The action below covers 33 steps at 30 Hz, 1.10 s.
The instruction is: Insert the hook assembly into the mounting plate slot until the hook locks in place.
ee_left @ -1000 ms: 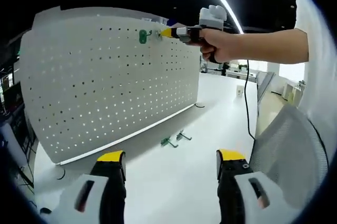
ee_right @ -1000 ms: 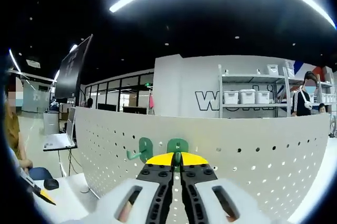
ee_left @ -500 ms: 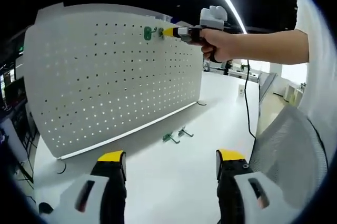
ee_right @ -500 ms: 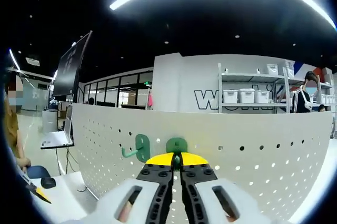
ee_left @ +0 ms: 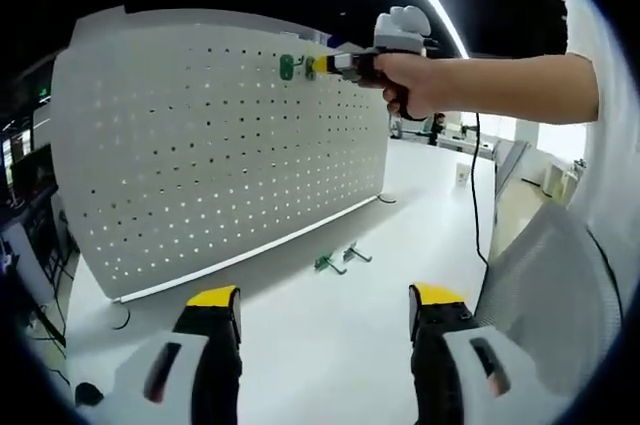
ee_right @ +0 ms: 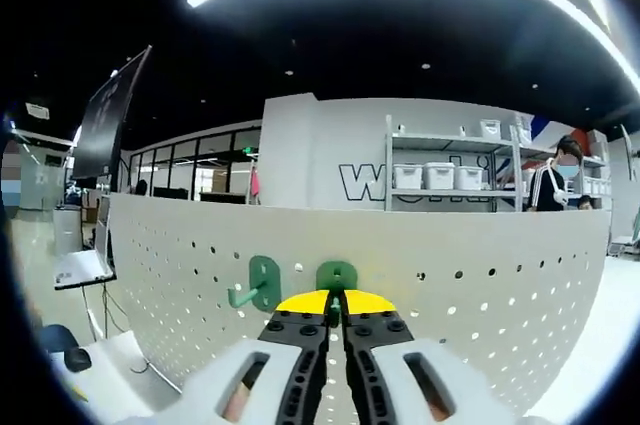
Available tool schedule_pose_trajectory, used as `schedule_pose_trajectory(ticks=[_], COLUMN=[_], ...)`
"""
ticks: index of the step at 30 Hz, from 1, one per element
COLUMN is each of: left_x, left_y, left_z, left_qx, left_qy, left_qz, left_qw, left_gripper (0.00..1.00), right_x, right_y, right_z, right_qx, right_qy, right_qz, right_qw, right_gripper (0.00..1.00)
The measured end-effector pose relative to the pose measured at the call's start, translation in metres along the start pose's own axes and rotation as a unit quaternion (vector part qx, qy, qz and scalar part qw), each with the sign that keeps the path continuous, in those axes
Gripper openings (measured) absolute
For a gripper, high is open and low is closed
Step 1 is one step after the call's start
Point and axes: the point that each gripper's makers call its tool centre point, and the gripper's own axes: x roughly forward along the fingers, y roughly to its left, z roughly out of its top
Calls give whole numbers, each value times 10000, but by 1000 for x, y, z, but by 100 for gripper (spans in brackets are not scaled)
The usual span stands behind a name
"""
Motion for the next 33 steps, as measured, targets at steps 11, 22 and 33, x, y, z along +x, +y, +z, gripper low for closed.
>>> schedule_pose_trajectory(ticks=[11,22,33], left_x=[2,2,4], left_y=[-5,-5,-8], left_z=[3,3,6], left_qx=[-17,8,82], left_qy=[-149,-112,-66], left_qz=[-63,-66,-78], left_qw=[9999,9999,9999], left_gripper=[68,68,68], right_x=[1,-2,-6], right_y=[3,7,20], right_z=[-3,-3,-4], right_qx=[33,-27,-147], right_qy=[154,141,-11], right_qz=[-183,74,870], right_qw=[9997,9999,9961], right_gripper=[4,9,25])
